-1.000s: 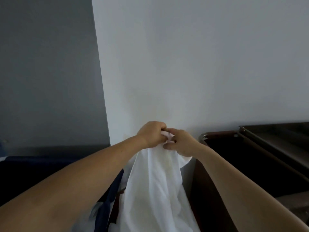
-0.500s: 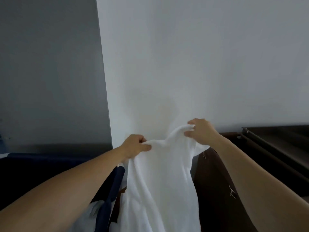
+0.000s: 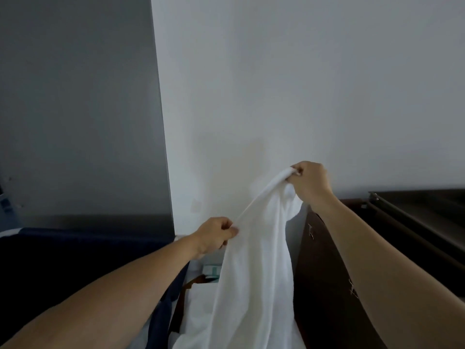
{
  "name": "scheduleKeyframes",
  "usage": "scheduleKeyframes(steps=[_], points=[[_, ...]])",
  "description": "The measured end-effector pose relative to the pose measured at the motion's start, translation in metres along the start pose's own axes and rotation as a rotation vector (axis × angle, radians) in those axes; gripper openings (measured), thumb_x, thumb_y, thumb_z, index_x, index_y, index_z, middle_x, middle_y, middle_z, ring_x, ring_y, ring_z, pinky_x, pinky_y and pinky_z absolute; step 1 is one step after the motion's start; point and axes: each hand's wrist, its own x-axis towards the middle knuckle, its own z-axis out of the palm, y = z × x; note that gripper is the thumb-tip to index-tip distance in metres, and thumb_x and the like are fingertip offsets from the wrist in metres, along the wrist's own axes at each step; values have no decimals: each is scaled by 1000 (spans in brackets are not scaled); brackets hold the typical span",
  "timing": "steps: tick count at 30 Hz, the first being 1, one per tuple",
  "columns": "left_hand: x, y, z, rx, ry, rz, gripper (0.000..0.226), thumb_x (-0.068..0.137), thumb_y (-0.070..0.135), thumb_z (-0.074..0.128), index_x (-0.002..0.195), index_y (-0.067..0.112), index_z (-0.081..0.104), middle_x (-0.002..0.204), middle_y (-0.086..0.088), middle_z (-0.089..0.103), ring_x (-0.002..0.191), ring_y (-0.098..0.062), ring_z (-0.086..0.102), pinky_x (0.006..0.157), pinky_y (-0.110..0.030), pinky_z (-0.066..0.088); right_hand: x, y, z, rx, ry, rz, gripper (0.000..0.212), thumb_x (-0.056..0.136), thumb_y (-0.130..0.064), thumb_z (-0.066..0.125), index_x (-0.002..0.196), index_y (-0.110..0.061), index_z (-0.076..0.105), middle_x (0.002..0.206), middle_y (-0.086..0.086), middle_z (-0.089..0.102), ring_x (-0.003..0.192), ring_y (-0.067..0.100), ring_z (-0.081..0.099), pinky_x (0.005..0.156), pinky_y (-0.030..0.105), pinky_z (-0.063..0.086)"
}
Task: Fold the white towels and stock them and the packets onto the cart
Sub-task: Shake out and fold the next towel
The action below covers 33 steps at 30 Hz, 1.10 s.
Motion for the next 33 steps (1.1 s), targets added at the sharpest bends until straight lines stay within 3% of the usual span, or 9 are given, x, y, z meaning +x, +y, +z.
scheduleKeyframes(steps=[4,7,11,13,20,25,27,30,33], points=[[2,21,-5,-36,145,41,22,99,25,48,102,5,57,99,-15,63,84,-25,60,75,-35,51,-9,-1,1,-97,-199,-95,49,91,-23,68,138,-14,55,112,5,66,104,24,63,78,26,45],[0,65,-12,163,220,241,15,98,20,49,97,9,60,83,1,57,73,-13,50,63,-24,40,-30,-13,15,-148,-578,-241,83,86,-23,76,154,-27,29,93,-4,62,80,8,57,73,15,42],[3,87,-11,347,157,351,12,93,23,60,87,13,62,77,6,57,73,-14,52,65,-27,41,-38,-14,36,-119,-540,-250,11,84,-23,74,83,-23,63,75,-3,60,76,18,58,62,23,41],[1,77,-11,331,177,309,16,94,28,61,85,14,61,75,6,56,69,-13,50,62,-24,40,-33,-10,30,-143,-461,-252,15,85,-23,74,73,-18,66,73,2,64,76,22,59,63,26,43],[-18,5,-10,-25,7,-1,22,98,26,60,81,12,60,73,0,54,64,-12,48,64,-23,41,-6,6,-1,-17,-97,-2,15,91,-21,68,91,-7,72,90,8,72,88,29,66,75,37,52],[-8,55,-21,-39,212,139,34,100,29,48,70,17,38,68,2,38,63,-16,36,61,-30,33,-29,-5,13,-41,-553,-244,83,86,-21,75,152,-37,28,66,-11,52,59,-2,51,61,12,41],[-6,80,-20,80,173,224,36,102,34,48,72,17,39,69,3,38,60,-13,35,55,-25,31,-39,-14,26,-66,-627,-318,68,87,-22,74,138,-46,37,60,-10,48,56,2,49,59,13,38],[-5,88,-16,218,58,263,35,97,39,57,76,14,45,71,1,41,61,-12,36,54,-21,30,-40,-19,34,-160,-517,-345,7,89,-25,70,96,-25,68,69,-8,54,75,14,55,68,23,39],[-9,66,-19,249,16,220,26,96,33,60,83,10,56,76,2,52,65,-10,46,59,-20,39,-29,-11,17,7,-372,-313,12,88,-24,73,99,-24,71,73,-8,60,70,6,55,70,24,41]])
